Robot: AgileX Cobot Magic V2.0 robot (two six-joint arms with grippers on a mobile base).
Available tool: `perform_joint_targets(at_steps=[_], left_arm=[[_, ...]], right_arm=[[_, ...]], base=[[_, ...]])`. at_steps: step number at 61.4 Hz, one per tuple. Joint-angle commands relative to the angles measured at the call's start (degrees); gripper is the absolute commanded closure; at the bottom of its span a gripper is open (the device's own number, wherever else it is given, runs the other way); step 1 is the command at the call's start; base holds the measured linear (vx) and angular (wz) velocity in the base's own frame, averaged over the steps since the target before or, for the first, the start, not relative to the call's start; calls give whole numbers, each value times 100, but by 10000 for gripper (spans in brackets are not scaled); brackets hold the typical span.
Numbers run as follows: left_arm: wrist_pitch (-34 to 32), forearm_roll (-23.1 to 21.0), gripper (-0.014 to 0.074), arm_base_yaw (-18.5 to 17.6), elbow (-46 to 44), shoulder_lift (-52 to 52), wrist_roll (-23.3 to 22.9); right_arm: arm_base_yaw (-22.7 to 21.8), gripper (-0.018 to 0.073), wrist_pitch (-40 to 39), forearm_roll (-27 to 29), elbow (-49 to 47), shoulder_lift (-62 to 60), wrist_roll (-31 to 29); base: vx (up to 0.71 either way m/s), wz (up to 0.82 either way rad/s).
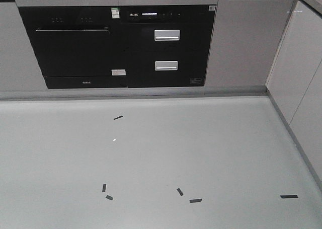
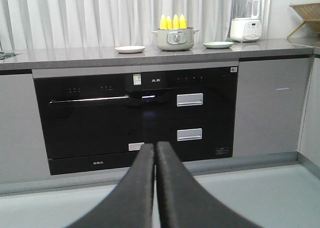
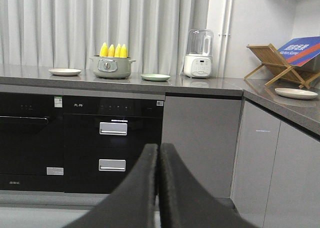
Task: Distribute corn equally
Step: 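Drive the base toward the counter with both grippers held closed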
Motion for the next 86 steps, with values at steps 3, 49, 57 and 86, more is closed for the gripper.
perform_joint_targets(at_steps=[3, 49, 57, 86], left_arm=[[-410, -16, 603, 8, 21, -98, -69], [-410, -16, 603, 8, 21, -98, -69], [-410, -16, 603, 8, 21, -98, -69], [-410, -16, 603, 8, 21, -98, -69]], right_arm=[[-37, 564, -450, -61, 62, -24, -27], [-37, 564, -450, -61, 62, -24, -27], [-37, 564, -450, -61, 62, -24, -27], [-37, 564, -450, -61, 62, -24, -27]], base=[[0, 0], [0, 0], [0, 0], [0, 1]])
